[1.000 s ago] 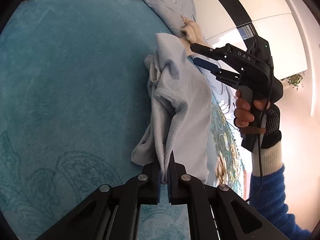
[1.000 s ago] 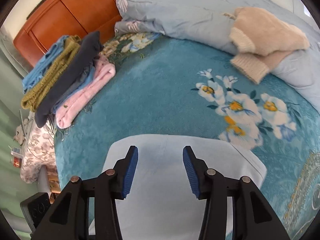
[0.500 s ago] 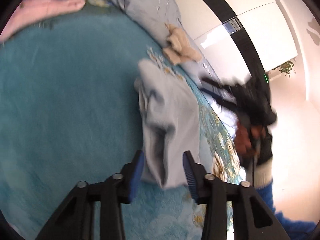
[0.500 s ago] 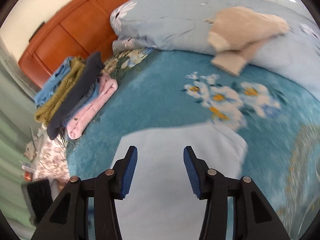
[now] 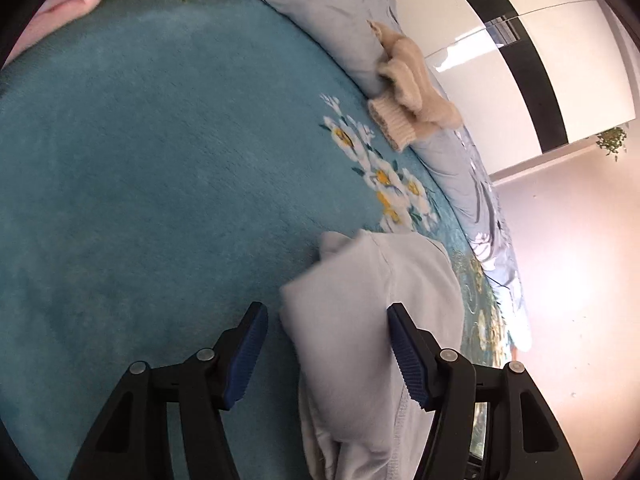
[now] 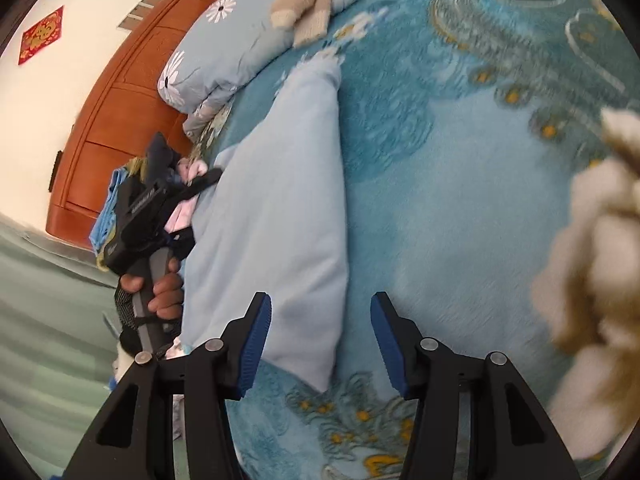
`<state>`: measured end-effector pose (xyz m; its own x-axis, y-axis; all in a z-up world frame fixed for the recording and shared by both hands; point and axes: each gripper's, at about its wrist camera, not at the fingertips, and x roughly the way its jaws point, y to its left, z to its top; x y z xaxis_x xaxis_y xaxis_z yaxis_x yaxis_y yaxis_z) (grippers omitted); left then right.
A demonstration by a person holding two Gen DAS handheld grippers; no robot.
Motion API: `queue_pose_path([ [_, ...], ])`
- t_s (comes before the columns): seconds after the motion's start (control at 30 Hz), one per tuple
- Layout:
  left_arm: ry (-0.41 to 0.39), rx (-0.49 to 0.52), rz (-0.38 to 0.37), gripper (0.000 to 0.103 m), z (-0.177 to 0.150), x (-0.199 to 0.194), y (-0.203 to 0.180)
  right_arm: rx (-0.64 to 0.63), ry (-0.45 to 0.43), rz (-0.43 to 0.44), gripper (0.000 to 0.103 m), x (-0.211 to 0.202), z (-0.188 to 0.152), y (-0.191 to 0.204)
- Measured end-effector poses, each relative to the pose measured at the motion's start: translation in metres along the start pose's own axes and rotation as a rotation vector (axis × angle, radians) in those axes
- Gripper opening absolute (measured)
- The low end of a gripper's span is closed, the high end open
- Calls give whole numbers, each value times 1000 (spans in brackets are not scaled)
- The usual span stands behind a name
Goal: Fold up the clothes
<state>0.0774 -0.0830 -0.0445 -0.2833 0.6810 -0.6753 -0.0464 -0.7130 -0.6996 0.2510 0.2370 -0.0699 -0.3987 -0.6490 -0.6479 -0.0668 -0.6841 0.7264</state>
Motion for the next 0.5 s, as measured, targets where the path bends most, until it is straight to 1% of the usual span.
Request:
queue_pose_path([
  [0.03,11,8,-5,66,-2,2,-2,0,-11,-4,53,0,-4,2],
  [0.07,21,15,-10,66,-4,3,-5,15,-18,11,53,0,-7,3],
  [0.13,16,12,-17,66,-5,5,-6,54,-27,59,53,2,-14,3],
  [0.17,12,8,-20,64,-5,6,-7,66,-32,63,48,3,-17,1],
  [0.2,7,5,-23,64,-5,7,-7,76,-39,60,39,4,-19,0],
  [0.23,3,1,-26,62,-6,8,-7,85,-46,56,32,5,-22,-1],
  [0.27,-2,-2,-29,57,-6,9,-8,97,-49,59,20,5,-23,-3],
  [0.3,-6,-6,-33,42,-6,10,-8,111,-46,65,10,5,-23,-6],
  [0.33,-11,-9,-36,33,-7,11,-9,114,-38,78,10,4,-20,-8],
  [0.37,-20,-14,-42,29,-8,10,-9,113,-29,92,8,3,-17,-8],
  [0.43,-51,-24,-54,24,-13,5,-12,99,-16,123,7,-3,-6,-7],
  [0.5,-74,-35,-74,23,-24,-6,-16,40,-18,137,7,-18,16,-3],
])
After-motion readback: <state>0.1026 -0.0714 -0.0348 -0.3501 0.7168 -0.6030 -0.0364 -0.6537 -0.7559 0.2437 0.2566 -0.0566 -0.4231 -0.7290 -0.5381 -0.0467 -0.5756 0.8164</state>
